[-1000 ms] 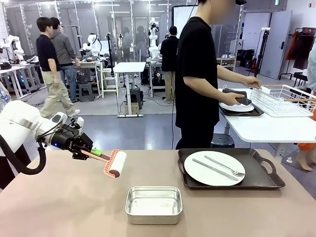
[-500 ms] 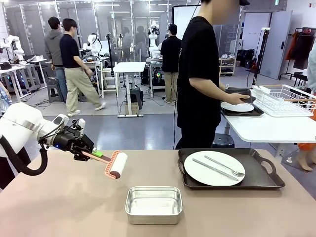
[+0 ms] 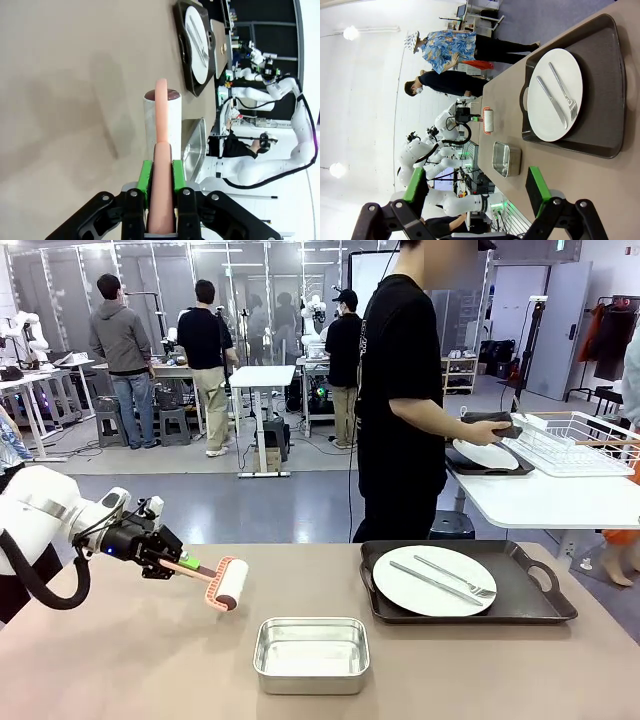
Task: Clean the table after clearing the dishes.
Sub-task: When the left (or right) Handle tray is removed, use the left hand (or right hand) to clean the left (or right) side of the table with the Lint Roller.
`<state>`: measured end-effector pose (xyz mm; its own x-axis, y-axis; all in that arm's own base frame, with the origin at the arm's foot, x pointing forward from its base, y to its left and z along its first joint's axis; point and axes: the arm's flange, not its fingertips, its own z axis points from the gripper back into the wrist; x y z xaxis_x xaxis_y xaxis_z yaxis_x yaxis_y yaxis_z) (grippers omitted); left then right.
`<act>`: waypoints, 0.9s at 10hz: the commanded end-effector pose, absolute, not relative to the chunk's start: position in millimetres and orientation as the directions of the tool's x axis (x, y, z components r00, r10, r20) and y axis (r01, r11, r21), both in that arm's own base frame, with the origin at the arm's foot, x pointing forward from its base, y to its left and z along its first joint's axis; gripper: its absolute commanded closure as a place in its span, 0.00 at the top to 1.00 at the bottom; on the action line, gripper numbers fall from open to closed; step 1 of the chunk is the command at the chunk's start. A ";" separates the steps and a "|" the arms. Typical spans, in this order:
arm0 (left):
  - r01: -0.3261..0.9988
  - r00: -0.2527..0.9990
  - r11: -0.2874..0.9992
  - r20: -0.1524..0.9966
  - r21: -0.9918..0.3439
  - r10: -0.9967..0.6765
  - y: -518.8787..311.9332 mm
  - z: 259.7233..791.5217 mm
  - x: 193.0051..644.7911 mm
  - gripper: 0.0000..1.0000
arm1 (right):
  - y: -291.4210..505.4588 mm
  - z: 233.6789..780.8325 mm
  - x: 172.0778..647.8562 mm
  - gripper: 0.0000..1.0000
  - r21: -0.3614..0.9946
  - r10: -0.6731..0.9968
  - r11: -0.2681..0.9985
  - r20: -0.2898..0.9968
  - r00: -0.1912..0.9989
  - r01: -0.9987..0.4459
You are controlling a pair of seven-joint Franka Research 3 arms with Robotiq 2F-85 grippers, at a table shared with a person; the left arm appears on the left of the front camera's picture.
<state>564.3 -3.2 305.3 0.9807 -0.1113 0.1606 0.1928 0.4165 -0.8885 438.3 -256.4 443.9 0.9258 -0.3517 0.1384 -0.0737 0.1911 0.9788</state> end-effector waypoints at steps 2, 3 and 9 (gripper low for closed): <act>0.131 0.991 0.375 0.125 -0.918 -0.041 4.7 290.9 574.3 0.21 | -255.5 447.3 437.3 1.00 0.978 -0.351 0.193 0.145 0.925 -0.080; 0.111 0.994 0.378 0.109 -0.919 -0.026 5.7 284.9 576.1 0.21 | -255.5 447.3 437.3 1.00 0.978 -0.351 0.193 0.145 0.925 -0.080; 0.101 0.995 0.506 0.101 -0.857 -0.027 25.3 264.5 569.9 0.21 | -255.5 447.3 437.3 1.00 0.978 -0.351 0.193 0.145 0.925 -0.080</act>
